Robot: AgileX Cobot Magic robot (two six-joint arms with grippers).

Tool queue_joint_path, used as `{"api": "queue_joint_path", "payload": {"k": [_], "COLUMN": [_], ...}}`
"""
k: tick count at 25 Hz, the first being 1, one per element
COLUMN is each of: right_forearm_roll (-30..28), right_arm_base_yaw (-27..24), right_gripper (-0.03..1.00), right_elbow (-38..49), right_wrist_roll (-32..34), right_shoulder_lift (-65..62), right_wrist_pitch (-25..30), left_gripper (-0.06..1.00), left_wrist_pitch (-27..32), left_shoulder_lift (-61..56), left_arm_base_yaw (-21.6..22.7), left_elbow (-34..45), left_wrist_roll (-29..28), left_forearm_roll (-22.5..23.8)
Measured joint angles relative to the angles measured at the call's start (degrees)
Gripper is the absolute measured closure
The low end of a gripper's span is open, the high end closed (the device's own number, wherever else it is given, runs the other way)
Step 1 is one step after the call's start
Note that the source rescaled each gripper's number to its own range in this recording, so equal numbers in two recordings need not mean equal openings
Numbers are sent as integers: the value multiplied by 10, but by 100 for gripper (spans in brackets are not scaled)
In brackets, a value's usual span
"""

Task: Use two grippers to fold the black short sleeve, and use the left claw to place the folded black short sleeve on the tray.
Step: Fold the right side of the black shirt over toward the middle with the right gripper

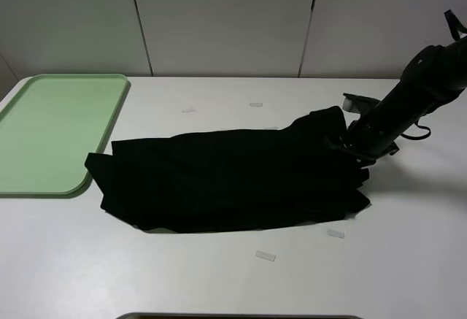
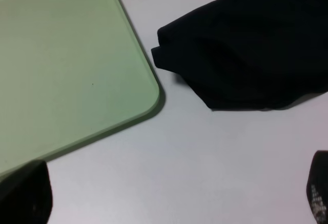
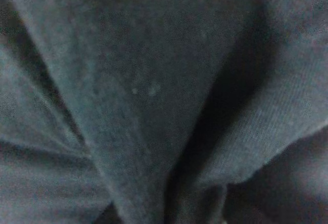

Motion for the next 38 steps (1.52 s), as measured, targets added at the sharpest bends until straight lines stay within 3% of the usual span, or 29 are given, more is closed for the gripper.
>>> {"api": "queue_joint_path", "payload": {"k": [11, 14, 17, 25, 29, 34, 38], "right_forearm_roll": [-299, -365, -391, -404, -377, -317, -296], "right_arm_base_yaw": [30, 33, 43, 141, 185, 217, 221], "right_gripper": [77, 77, 77, 77, 77, 77, 76], "right_elbow": [0, 0, 0, 0, 0, 0, 0], "right_wrist_roll": [255, 340, 379, 448, 477, 480, 439], "right_shoulder_lift": [-79, -80, -82, -110, -118, -119, -119], "right_wrist_pitch": [-12, -8, -2, 22, 29, 16, 5], "left_gripper": [-6, -6, -6, -6, -6, -6, -6], "left_wrist_pitch": [0, 0, 0, 0, 0, 0, 0], "left_shoulder_lift": [0, 0, 0, 0, 0, 0, 0], "left_arm_base_yaw": [0, 0, 0, 0, 0, 0, 0], "left_elbow": [0, 0, 0, 0, 0, 0, 0], "left_wrist_roll": [0, 0, 0, 0, 0, 0, 0], "left_forearm_roll": [0, 0, 0, 0, 0, 0, 0]}}
